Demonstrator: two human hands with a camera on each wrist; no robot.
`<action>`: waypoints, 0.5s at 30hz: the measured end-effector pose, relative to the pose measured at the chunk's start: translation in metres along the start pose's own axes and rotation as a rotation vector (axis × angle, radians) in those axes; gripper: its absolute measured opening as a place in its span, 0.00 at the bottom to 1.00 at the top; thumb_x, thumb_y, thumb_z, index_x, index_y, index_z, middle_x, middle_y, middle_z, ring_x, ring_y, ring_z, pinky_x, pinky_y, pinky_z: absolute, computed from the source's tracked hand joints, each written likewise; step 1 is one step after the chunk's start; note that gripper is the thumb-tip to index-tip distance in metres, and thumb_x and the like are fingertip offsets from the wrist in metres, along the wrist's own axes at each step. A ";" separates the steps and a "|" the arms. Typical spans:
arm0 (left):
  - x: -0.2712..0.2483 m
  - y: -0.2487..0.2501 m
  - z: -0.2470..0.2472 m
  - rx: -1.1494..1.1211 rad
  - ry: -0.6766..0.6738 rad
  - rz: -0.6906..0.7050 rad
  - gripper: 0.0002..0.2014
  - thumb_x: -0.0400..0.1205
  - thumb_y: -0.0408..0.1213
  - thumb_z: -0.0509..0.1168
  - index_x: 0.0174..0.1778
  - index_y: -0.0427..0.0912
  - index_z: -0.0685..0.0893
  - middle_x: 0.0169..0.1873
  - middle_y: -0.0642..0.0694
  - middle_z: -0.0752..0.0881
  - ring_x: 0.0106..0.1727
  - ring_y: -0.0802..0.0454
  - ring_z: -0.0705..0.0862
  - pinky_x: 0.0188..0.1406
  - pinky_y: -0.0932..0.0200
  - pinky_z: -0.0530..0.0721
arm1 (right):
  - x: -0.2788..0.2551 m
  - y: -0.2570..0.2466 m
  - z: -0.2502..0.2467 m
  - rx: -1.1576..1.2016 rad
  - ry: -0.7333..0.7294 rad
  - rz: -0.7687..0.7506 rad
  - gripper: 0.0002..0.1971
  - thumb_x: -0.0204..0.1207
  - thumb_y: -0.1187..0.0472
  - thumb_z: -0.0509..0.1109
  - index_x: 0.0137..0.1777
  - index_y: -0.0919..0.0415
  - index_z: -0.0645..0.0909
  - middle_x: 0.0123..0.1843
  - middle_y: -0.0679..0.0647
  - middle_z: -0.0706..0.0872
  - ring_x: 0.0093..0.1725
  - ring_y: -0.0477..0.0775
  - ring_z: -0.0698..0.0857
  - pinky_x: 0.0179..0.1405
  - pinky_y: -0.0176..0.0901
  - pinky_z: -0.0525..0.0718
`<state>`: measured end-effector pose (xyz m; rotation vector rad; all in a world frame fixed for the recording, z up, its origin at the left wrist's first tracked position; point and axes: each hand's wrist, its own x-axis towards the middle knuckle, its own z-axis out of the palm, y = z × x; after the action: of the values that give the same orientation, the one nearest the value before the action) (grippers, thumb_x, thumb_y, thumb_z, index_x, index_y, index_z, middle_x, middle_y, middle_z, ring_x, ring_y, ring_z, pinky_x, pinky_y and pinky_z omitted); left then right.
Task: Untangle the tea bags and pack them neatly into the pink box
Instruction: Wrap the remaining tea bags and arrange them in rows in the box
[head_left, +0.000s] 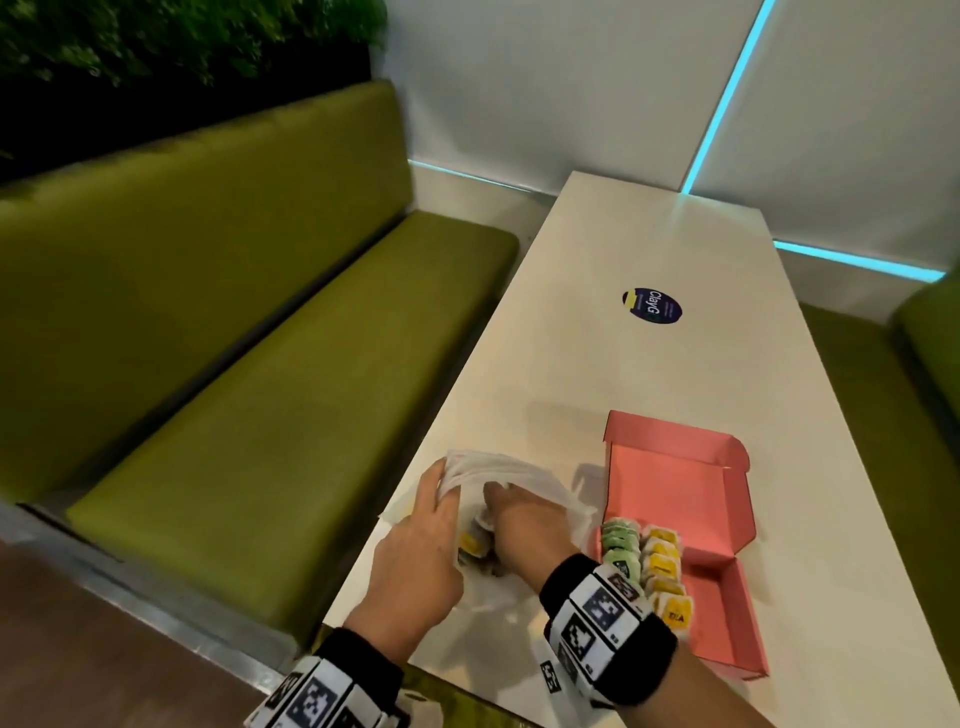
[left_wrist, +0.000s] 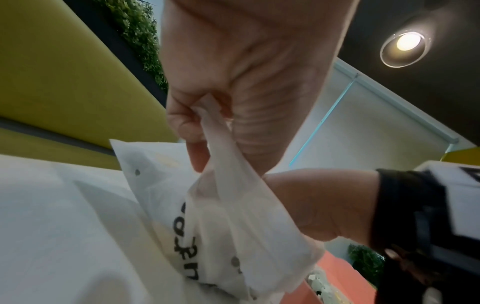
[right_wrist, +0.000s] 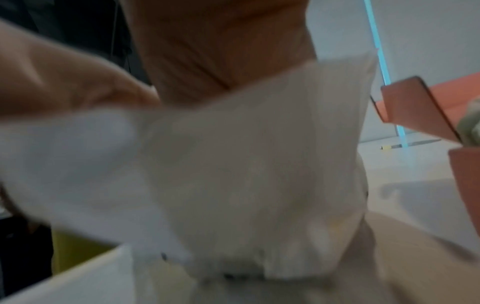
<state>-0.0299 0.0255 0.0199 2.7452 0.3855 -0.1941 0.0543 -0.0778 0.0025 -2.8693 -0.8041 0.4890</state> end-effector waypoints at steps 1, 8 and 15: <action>0.000 0.000 -0.001 0.001 -0.004 0.000 0.29 0.75 0.29 0.61 0.71 0.49 0.62 0.81 0.57 0.42 0.32 0.50 0.71 0.18 0.63 0.57 | -0.001 0.001 -0.001 0.034 0.004 -0.015 0.20 0.78 0.65 0.61 0.71 0.59 0.69 0.69 0.61 0.76 0.68 0.62 0.76 0.65 0.51 0.73; -0.001 -0.003 -0.001 -0.019 -0.033 0.047 0.32 0.76 0.32 0.63 0.75 0.51 0.59 0.81 0.57 0.41 0.34 0.51 0.75 0.25 0.65 0.63 | -0.002 -0.019 0.012 0.016 -0.007 -0.210 0.22 0.73 0.62 0.68 0.68 0.57 0.73 0.64 0.59 0.75 0.58 0.63 0.82 0.55 0.52 0.81; -0.007 -0.004 -0.003 0.012 -0.094 0.017 0.30 0.77 0.31 0.64 0.73 0.50 0.59 0.81 0.58 0.39 0.34 0.52 0.72 0.21 0.64 0.62 | -0.003 -0.021 0.031 -0.043 -0.100 -0.115 0.21 0.77 0.58 0.64 0.71 0.54 0.71 0.70 0.58 0.67 0.65 0.63 0.75 0.65 0.52 0.73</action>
<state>-0.0371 0.0285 0.0226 2.7377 0.3358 -0.3205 0.0311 -0.0613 -0.0213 -2.8353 -1.0008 0.6117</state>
